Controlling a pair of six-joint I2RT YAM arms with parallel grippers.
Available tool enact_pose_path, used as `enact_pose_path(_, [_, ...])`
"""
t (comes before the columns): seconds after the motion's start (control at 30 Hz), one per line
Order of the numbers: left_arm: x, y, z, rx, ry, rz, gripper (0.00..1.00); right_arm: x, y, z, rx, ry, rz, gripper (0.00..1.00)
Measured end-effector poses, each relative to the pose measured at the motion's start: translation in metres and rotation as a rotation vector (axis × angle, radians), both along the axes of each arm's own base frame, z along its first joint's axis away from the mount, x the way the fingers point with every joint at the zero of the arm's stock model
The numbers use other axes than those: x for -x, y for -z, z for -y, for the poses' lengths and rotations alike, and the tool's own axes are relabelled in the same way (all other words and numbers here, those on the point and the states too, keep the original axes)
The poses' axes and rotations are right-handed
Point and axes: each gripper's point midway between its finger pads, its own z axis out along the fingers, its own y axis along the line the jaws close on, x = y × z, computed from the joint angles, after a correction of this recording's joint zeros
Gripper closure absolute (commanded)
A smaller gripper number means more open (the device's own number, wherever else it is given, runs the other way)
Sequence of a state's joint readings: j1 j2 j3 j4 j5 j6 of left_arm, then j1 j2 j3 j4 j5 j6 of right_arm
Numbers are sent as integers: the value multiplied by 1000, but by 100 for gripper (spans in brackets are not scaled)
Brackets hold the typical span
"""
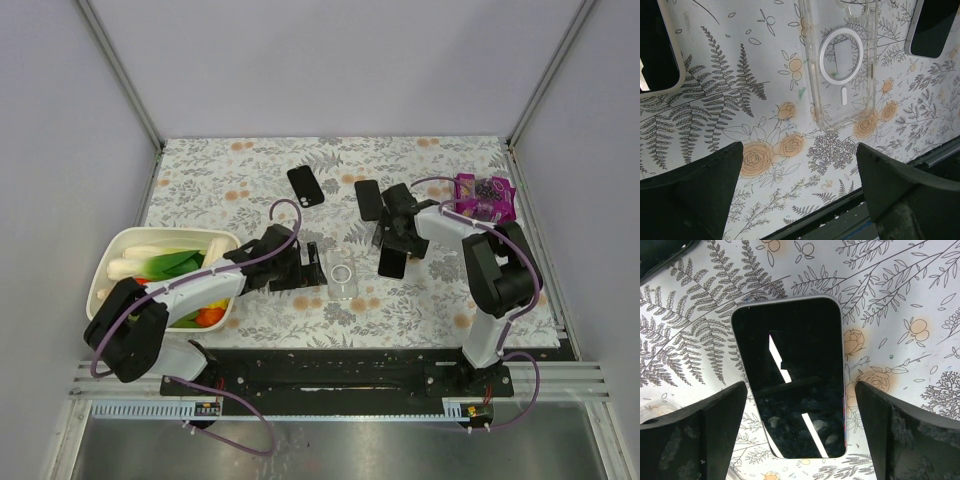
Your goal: Put the phone into the phone case
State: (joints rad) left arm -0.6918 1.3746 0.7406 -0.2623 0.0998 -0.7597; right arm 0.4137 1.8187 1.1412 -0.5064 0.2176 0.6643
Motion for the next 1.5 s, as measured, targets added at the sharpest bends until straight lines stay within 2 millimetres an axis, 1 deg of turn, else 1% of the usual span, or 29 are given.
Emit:
enact_pose_path(0.03, [0, 1, 0, -3, 0, -3, 2, 0, 0, 0, 7, 0, -2, 3])
enact_pose_path(0.2, [-3, 1, 2, -5, 0, -7, 3, 2, 2, 1, 27, -1, -7, 17])
enact_pose_path(0.33, [-6, -1, 5, -3, 0, -5, 3, 3, 3, 1, 45, -10, -9, 22])
enact_pose_path(0.37, [-7, 0, 6, -4, 0, -5, 3, 3, 4, 1, 51, -12, -10, 25])
enact_pose_path(0.5, [-7, 6, 6, -15, 0, -19, 4, 2, 5, -1, 61, -25, -11, 42])
enact_pose_path(0.67, [-9, 13, 6, -36, -5, -32, 7, 3, 4, -6, 45, -66, -10, 57])
enact_pose_path(0.77, [-10, 17, 6, -52, -8, -34, 7, 6, 3, -11, 19, -100, -7, 59])
enact_pose_path(0.9, [-9, 20, 7, -63, -5, -36, 9, 12, -1, -23, -54, -148, -5, 59])
enact_pose_path(1.07, [-8, 25, 7, -76, -4, -44, 10, 27, -5, -42, -160, -208, -31, 60])
enact_pose_path(1.17, [-9, 26, 7, -81, -7, -43, 10, 33, -6, -49, -201, -230, -48, 60])
enact_pose_path(1.5, [-12, 29, 8, -92, -10, -44, 11, 45, -10, -59, -267, -258, -86, 63])
